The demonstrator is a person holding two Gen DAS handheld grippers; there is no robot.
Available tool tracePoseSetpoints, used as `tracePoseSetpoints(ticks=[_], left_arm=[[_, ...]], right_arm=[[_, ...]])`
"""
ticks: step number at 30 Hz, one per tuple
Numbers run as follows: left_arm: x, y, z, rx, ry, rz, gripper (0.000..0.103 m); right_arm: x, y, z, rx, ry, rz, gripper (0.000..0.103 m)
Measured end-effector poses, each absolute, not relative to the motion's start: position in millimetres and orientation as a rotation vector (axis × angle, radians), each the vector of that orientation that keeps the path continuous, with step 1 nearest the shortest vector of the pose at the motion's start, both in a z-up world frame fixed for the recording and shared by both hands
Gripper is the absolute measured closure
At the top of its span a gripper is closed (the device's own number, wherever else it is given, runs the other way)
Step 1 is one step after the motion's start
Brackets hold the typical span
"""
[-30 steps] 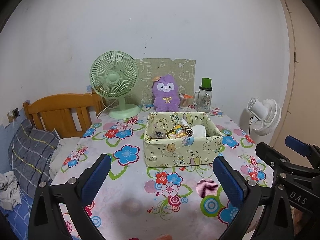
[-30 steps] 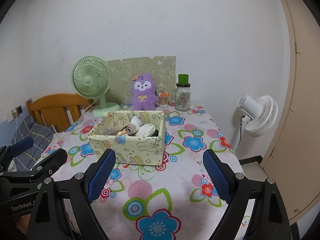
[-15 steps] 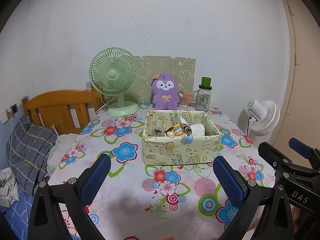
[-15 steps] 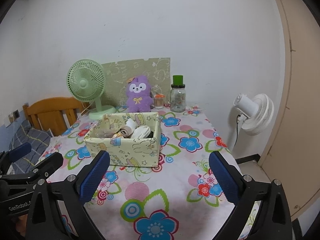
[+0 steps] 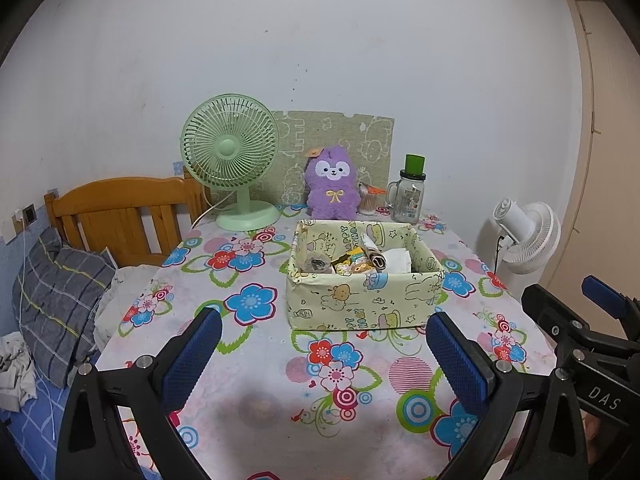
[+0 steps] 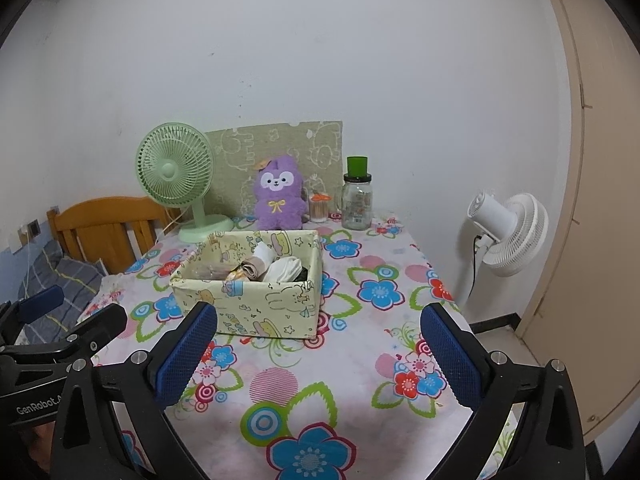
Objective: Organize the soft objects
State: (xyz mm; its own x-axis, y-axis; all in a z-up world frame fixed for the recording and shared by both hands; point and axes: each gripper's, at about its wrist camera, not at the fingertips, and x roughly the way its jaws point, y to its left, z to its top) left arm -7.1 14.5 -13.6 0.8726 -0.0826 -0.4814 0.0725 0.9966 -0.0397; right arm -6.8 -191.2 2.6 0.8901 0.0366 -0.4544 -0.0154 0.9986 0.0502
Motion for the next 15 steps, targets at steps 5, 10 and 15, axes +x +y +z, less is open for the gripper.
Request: tracePoseSetpoints(ticks=[5,10,15], left_arm=[[-8.9,16.1,-12.4,-0.032,0.496,-0.088,0.0],[-10.6,15.0,-11.3,-0.02,0.488,-0.078,0.0],[-11.6,15.1,-11.2,-0.017,0.487,-0.07,0.0]], right_arm=[[-6.6,-191.4,2.8,0.044,0.472,0.028,0.0],[-7.0,-190.7,2.8,0.047,0.473,0.029,0.0],[-7.1,-190.9,3.3,0.048,0.472,0.031,0.0]])
